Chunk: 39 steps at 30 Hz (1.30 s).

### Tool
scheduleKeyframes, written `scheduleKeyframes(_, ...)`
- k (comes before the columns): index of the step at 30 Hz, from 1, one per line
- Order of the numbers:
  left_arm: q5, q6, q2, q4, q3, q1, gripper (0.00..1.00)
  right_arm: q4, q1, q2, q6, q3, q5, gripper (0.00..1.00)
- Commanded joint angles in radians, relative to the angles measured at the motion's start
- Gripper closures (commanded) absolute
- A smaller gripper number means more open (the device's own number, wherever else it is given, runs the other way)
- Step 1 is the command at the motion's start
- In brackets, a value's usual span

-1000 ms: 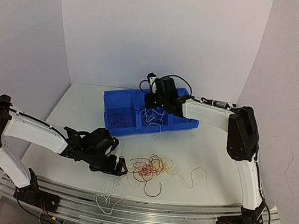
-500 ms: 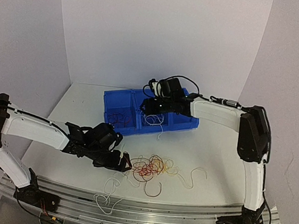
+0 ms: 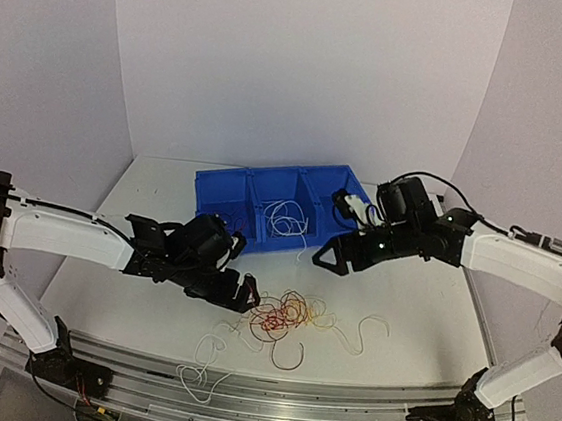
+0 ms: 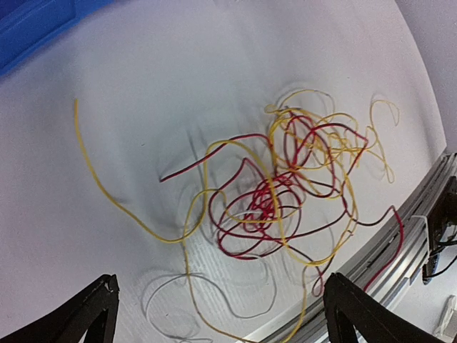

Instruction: Untangle the cables

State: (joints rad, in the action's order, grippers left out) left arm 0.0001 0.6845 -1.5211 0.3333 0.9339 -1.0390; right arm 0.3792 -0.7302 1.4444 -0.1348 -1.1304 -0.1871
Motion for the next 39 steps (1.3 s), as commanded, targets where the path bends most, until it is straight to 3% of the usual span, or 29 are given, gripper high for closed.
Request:
scheduleKeyframes(1,0.083,-0.151,-0.066,-0.062,0.118,-0.026,0.00,0.124,-0.002,-0.106,0.052,0.150,-0.014,0.20)
scheduleKeyframes(5,0.163,-0.213,-0.204,-0.100,0.225,-0.055,0.01,0.128,-0.002,-0.093,0.037,0.230,-0.018,0.21)
scheduleKeyframes(13,0.146,-0.203,-0.407,-0.063,0.383,-0.100,0.05,0.126,-0.002,0.075,0.029,0.203,-0.044,0.27)
scheduleKeyframes(16,0.119,-0.176,-0.451,-0.049,0.404,-0.106,0.14,0.126,-0.001,0.118,0.012,0.203,-0.048,0.29)
scheduleKeyframes(22,0.022,-0.130,-0.508,0.022,0.449,-0.125,0.41,0.127,-0.002,0.162,-0.019,0.227,-0.070,0.33)
scheduleKeyframes(27,-0.046,-0.099,-0.529,0.044,0.479,-0.131,0.60,0.129,-0.002,0.197,-0.032,0.236,-0.065,0.41)
scheduleKeyframes(32,-0.111,-0.053,-0.527,0.063,0.485,-0.131,0.82,0.129,-0.003,0.201,-0.062,0.256,-0.069,0.57)
scheduleKeyframes(34,-0.161,-0.028,-0.527,0.083,0.488,-0.131,0.98,0.130,-0.003,0.188,-0.082,0.264,-0.045,0.75)
scheduleKeyframes(36,-0.227,0.008,-0.518,0.119,0.488,-0.131,1.00,0.135,-0.004,0.155,-0.117,0.267,-0.003,0.97)
scheduleKeyframes(39,-0.383,0.089,-0.469,0.220,0.474,-0.129,1.00,0.182,-0.003,0.063,-0.173,0.254,0.115,1.00)
